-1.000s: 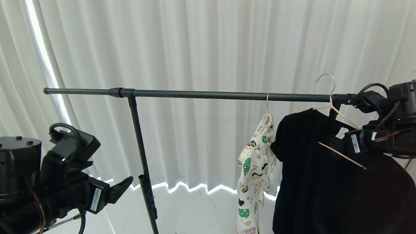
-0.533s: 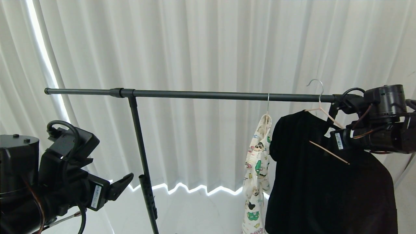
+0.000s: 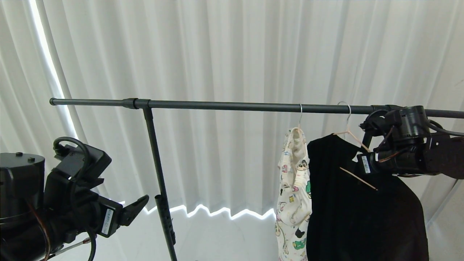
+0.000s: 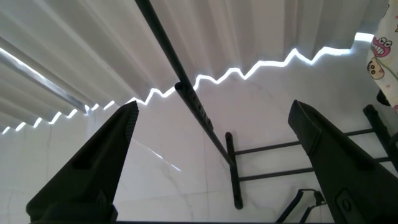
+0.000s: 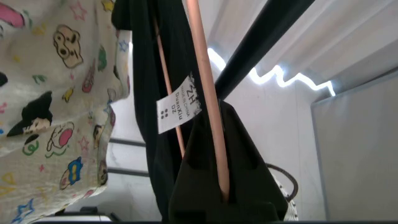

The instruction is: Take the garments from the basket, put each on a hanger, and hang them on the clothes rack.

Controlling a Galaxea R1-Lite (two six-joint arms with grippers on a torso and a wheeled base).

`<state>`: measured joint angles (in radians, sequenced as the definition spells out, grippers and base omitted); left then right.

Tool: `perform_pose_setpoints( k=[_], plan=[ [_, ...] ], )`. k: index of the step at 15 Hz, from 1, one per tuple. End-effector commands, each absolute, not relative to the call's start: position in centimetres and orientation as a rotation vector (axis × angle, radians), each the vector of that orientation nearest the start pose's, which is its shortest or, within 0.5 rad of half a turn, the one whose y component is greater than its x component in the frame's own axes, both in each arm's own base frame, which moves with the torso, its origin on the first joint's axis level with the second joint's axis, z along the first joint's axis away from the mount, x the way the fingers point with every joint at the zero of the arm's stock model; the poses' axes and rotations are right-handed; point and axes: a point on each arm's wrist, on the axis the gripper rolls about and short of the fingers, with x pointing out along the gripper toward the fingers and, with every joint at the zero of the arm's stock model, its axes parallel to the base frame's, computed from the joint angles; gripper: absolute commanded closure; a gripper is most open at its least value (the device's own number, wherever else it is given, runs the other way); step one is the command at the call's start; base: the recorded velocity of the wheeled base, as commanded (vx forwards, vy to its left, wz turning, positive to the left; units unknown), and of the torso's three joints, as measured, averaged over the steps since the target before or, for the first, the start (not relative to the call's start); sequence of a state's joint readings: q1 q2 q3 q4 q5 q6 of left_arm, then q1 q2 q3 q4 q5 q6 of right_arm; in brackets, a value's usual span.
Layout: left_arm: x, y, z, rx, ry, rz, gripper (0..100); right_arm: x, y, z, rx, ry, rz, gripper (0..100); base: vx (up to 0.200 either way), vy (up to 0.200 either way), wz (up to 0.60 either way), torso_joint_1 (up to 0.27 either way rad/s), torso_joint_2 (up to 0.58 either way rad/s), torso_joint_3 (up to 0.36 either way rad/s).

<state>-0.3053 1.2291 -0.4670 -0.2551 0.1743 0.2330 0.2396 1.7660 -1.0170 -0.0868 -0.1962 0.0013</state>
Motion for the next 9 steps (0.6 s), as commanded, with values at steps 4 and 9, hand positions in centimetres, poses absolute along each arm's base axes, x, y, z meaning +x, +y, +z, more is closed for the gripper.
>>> perform_pose_setpoints(
  k=[4,9],
  plan=[
    [16.1,-4.7,16.7,0.349,0.478,-0.185,0,30.8,7.6,16.7,-0.118,0.65,0.046,0,0.0,0.0,0.0,0.0,0.0,0.0],
    [15.7,-4.1,16.5,0.334,0.475,-0.157,0,26.2,6.6,22.1,-0.037,0.512,0.035,0,0.0,0.0,0.0,0.0,0.0,0.0]
  ],
)
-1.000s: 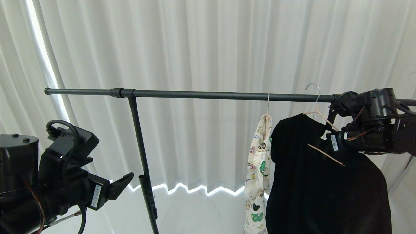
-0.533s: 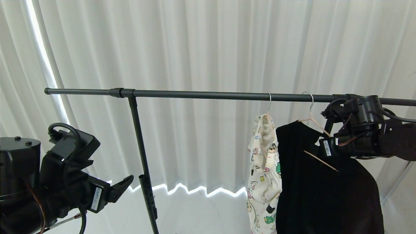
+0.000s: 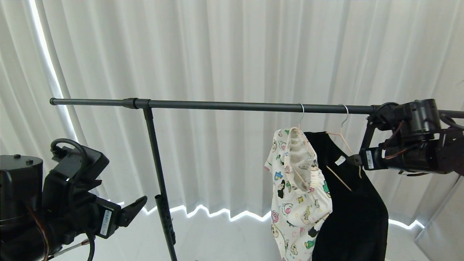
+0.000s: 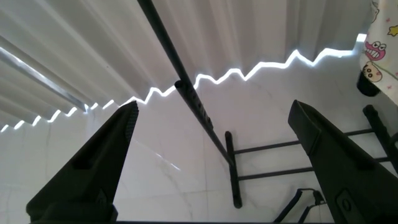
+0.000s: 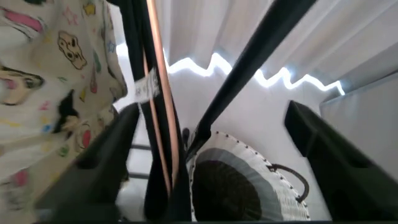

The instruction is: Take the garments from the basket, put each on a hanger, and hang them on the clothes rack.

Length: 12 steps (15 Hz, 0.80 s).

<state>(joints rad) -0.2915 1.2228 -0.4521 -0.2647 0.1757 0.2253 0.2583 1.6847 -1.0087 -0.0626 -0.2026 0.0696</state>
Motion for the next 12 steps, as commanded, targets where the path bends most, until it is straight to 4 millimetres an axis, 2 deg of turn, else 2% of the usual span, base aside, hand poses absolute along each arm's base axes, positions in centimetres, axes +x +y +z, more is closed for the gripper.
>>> perform_pose_setpoints(
  k=[1,3,4,5,6,8,9,12],
  plan=[
    [15.5,-3.8,16.4,0.328,0.476,-0.14,0,24.5,5.9,23.3,-0.019,0.494,0.024,0,0.0,0.0,0.0,0.0,0.0,0.0],
    [15.1,-3.0,16.3,0.318,0.478,-0.098,0,20.6,3.8,25.6,-0.008,0.474,-0.026,0,0.0,0.0,0.0,0.0,0.0,0.0],
    [15.1,-2.7,16.3,0.313,0.477,-0.08,0,19.3,3.1,26.3,-0.003,0.463,-0.045,0,0.0,0.0,0.0,0.0,0.0,0.0],
    [15.0,-2.6,16.4,0.312,0.475,-0.078,0,19.1,3.1,26.4,-0.002,0.46,-0.045,0,0.0,0.0,0.0,0.0,0.0,0.0],
    [14.9,-2.4,16.5,0.306,0.469,-0.061,0,17.2,2.3,27.2,0.006,0.427,-0.067,0,0.0,0.0,0.0,0.0,0.0,0.0],
    [14.4,-1.8,16.6,0.296,0.455,-0.029,0,15.3,0.4,26.8,-0.095,0.436,-0.191,0,0.0,0.0,0.0,0.0,0.0,0.0],
    [14.0,-1.6,16.6,0.293,0.451,-0.016,0,14.7,-0.5,26.3,-0.153,0.448,-0.237,0,-0.2,0.0,0.0,-0.002,0.0,0.002],
    [12.5,-1.3,16.1,0.296,0.437,-0.008,0,14.6,-1.3,25.2,-0.212,0.434,-0.284,0,-0.2,0.0,0.0,0.007,0.0,0.002]
  ],
)
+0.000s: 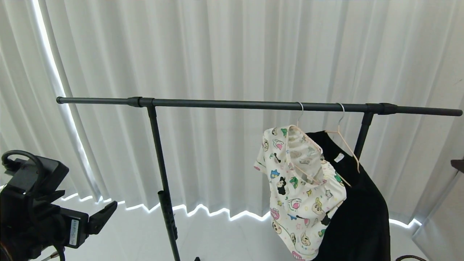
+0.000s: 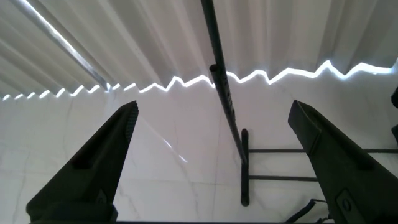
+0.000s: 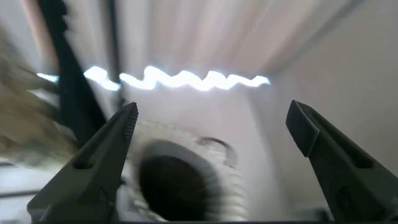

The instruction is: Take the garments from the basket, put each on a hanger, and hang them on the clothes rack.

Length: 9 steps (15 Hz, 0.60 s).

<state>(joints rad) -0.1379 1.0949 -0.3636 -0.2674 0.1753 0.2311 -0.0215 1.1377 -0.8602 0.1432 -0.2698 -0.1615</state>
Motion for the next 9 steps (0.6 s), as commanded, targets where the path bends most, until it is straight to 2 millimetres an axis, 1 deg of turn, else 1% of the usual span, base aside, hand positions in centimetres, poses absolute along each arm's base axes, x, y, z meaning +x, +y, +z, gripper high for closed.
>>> perform_pose_setpoints(
  k=[1,4,6,8,9],
  plan=[
    [12.3,-1.2,16.2,0.295,0.427,-0.006,0,14.8,-1.4,25.0,-0.221,0.421,-0.289,0,-0.2,0.0,0.0,-0.007,0.0,0.012],
    [12.2,-0.8,16.4,0.287,0.419,0.029,0,14.8,-2.0,24.6,-0.266,0.424,-0.322,0,-0.2,0.0,0.0,-0.002,0.0,0.004],
    [11.4,-0.5,16.4,0.279,0.398,0.049,0,14.7,-2.2,24.3,-0.264,0.432,-0.333,0,-0.2,0.0,0.0,0.0,0.0,0.0],
    [10.2,-0.4,15.6,0.28,0.397,0.053,0,14.3,-2.2,23.7,-0.263,0.427,-0.338,0,0.0,0.0,0.0,0.0,0.0,0.0],
    [8.9,-0.1,14.5,0.28,0.405,0.068,0,14.0,-2.2,22.9,-0.265,0.417,-0.34,0,0.0,0.0,0.0,0.0,0.0,0.0]
  ],
)
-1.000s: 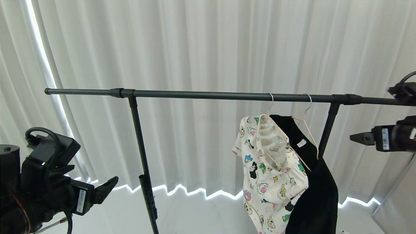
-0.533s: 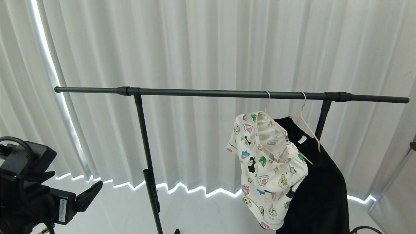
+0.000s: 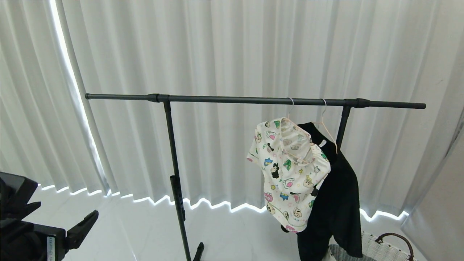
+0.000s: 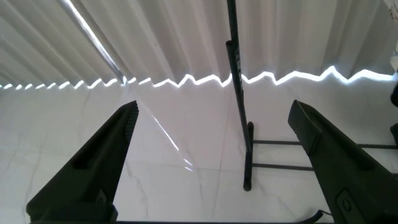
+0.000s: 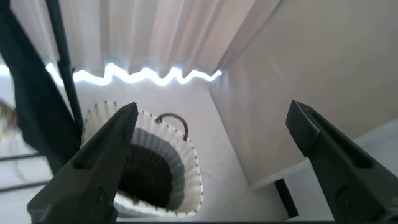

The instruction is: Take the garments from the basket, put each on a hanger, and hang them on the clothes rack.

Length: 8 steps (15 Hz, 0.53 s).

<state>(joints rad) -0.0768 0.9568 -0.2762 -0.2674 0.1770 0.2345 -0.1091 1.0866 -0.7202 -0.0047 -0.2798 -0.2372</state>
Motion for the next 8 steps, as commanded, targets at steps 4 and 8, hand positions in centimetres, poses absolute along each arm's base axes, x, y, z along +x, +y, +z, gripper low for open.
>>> perform_pose_setpoints(
  k=[4,8],
  plan=[
    [4.9,0.2,11.5,0.296,0.363,0.13,0,12.2,-2.2,20.6,-0.276,0.41,-0.356,0,0.0,0.0,0.0,0.0,0.0,0.0],
    [-0.2,0.7,8.8,0.322,0.286,0.201,0,9.1,-1.8,17.6,-0.28,0.402,-0.358,0,0.0,0.0,0.0,0.0,0.0,0.0]
  ],
)
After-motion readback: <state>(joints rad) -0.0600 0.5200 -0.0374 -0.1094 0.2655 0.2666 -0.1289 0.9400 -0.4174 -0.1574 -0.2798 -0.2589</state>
